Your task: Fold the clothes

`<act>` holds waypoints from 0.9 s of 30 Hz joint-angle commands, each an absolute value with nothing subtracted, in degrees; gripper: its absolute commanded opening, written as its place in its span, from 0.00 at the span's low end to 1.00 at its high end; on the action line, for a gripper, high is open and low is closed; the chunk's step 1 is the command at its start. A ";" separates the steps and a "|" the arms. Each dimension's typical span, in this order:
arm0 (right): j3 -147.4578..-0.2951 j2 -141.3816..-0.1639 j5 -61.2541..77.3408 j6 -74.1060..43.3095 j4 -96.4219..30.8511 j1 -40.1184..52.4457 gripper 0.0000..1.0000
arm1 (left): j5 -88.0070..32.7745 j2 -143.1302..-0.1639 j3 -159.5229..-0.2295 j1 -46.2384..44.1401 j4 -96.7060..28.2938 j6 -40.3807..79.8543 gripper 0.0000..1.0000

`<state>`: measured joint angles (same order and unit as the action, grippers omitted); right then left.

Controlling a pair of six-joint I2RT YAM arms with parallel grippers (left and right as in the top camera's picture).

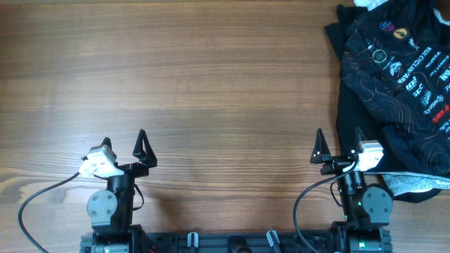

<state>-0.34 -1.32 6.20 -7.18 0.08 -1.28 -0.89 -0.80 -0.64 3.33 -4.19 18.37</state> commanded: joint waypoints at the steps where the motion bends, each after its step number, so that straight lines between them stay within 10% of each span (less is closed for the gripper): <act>1: -0.30 -1.74 6.02 -6.70 0.36 -1.02 1.00 | -3.01 -0.86 -0.34 3.01 -4.12 18.52 1.00; 10: -4.95 -6.63 7.53 -11.07 -0.27 -1.04 1.00 | -3.40 -7.27 -4.49 3.01 -4.10 18.46 1.00; 27: -53.04 -69.01 -7.46 -1.69 -25.80 -2.02 1.00 | -3.40 -56.58 -48.99 3.01 -31.73 18.48 1.00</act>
<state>-51.81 -66.98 5.61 -3.01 -26.55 -1.28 -2.92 -56.34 -47.88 3.33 -31.51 18.37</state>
